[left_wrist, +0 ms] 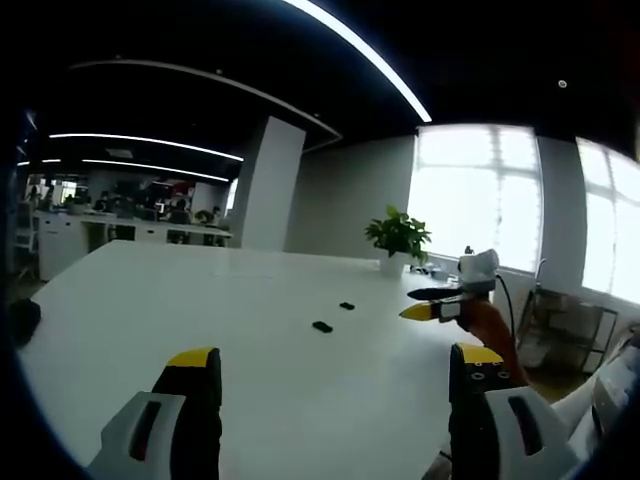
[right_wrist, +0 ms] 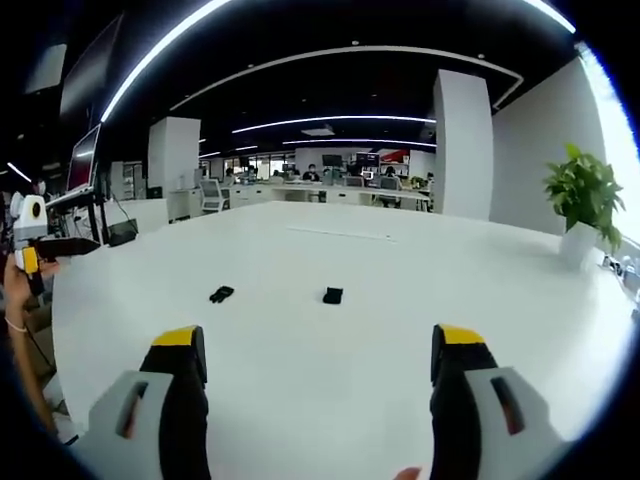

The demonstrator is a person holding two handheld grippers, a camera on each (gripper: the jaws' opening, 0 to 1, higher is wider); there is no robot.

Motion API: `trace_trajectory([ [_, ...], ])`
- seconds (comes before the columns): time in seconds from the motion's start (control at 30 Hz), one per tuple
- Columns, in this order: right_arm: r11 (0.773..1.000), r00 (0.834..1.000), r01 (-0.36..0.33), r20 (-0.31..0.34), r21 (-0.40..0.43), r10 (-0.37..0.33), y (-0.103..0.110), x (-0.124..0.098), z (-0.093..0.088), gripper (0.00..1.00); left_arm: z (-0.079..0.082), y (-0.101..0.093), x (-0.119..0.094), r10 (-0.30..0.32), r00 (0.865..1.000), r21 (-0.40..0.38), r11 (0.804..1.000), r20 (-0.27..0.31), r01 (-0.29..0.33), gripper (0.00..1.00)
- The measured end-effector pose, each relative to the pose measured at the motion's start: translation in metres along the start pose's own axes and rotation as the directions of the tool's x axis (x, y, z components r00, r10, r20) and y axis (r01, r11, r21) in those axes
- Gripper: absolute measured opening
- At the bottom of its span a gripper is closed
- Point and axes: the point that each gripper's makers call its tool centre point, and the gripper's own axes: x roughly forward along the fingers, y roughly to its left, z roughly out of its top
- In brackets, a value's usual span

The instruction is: Snap the two parts of the plastic buckle together until the buckle closes and remains connected.

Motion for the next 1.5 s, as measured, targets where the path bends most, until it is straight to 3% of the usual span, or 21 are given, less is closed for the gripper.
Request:
trace_trajectory([
  [0.67,1.0,1.0,0.001,-0.026,0.022,-0.001,-0.007,0.009,-0.013,0.93,0.001,0.003,-0.001,0.003,1.0,-0.005,1.0,0.0,-0.003,0.96],
  [1.5,1.0,0.999,0.002,-0.043,-0.002,-0.002,-0.014,0.013,-0.008,0.91,0.0,0.001,0.0,-0.009,1.0,-0.01,1.0,-0.003,0.009,0.96],
])
